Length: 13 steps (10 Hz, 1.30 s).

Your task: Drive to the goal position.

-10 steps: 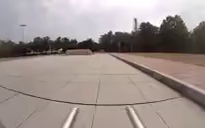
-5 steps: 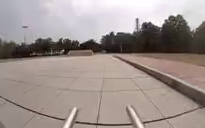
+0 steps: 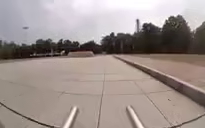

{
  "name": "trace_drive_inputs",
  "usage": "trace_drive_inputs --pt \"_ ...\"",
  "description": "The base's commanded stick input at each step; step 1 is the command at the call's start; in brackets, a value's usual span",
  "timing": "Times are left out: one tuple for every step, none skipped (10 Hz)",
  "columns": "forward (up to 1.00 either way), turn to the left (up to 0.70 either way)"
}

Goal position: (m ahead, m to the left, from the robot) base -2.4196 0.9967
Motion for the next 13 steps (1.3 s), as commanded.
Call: trace_drive_inputs --pt "0.7 0.0" --pt "0.7 0.0" --pt "0.7 0.0" --pt "0.7 0.0" --pt "0.7 0.0" --pt "0.7 0.0" --pt "0.7 0.0" --pt "0.7 0.0" --pt "0.7 0.0" --pt "0.7 0.0" --pt "0.7 0.0" --pt "0.7 -0.35" --pt "0.7 -0.35"
